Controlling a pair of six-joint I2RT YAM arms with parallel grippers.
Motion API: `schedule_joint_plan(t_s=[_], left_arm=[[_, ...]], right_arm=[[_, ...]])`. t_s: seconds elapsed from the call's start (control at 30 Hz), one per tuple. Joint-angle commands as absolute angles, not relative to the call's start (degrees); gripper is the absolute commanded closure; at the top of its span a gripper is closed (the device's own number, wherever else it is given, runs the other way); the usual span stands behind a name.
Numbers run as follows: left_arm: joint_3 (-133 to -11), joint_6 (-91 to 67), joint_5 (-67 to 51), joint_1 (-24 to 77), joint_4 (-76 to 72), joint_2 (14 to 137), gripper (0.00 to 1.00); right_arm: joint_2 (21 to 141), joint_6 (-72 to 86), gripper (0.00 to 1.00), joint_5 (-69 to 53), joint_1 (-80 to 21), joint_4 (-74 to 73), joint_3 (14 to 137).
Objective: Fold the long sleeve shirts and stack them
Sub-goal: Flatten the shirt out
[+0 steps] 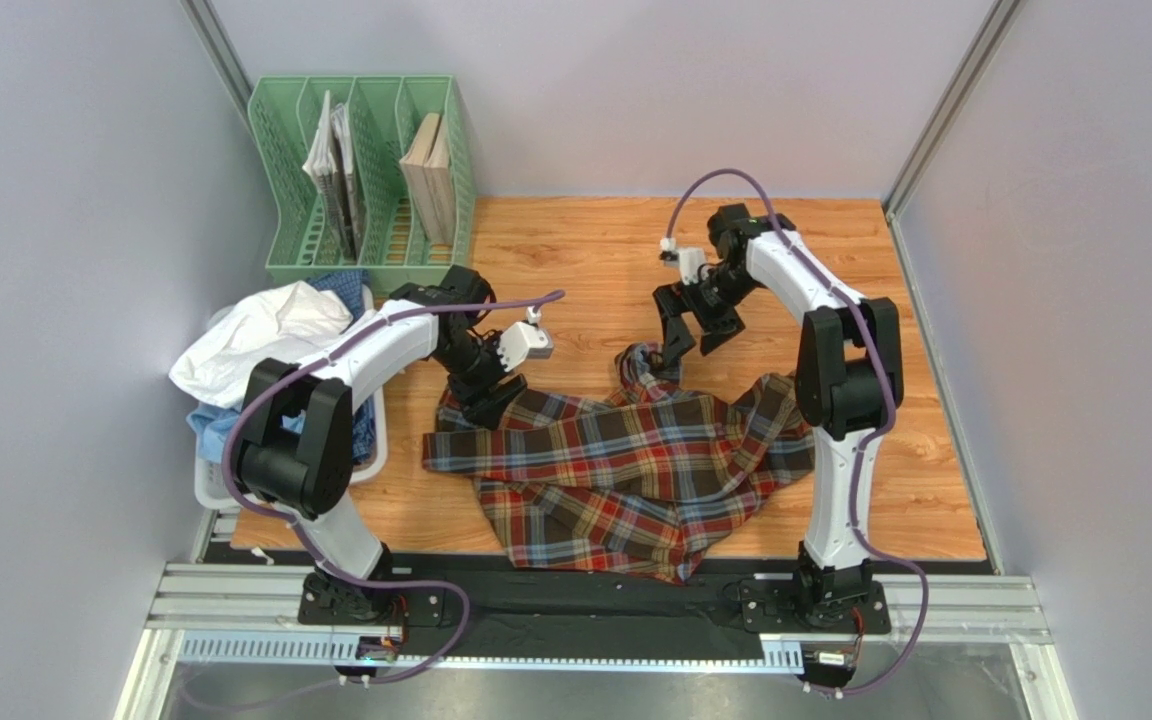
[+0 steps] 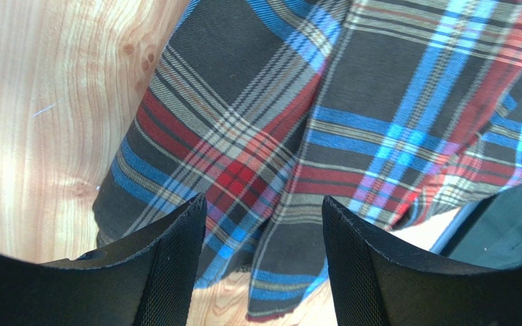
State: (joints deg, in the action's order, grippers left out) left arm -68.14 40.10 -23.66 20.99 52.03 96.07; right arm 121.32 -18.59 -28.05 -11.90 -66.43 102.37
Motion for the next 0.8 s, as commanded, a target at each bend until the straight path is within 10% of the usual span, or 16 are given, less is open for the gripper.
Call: schedule_joint_plan(t_s=[0.0, 0.13, 0.2, 0.47, 0.77], left_arm=[[-68.29, 39.11, -22.94, 20.65, 49.84, 97.82, 0.31], [-68.9, 37.8, -20.39, 20.39, 48.87, 99.84, 0.45], [-69.34, 37.79, -20.3, 20.22, 49.39, 100.28, 0.68], [-73.12, 36.66, -25.39, 19.6, 51.94, 96.07, 0.96], [-78.31, 32.43, -26.37, 19.42, 52.03, 94.22, 0.74]], right_arm=[[122.86, -17.67, 0.16, -27.6, -14.76, -63.02, 101.69], [123.49, -16.61, 0.69, -24.01, -14.86, -63.28, 105.36], [120.87, -15.91, 1.0, -22.77, -14.07, -64.24, 107.74], [102.68, -20.03, 1.0, -17.76, -8.88, -62.06, 119.0], [85.36, -26.63, 1.0, -14.32, -8.35, -45.89, 113.56]])
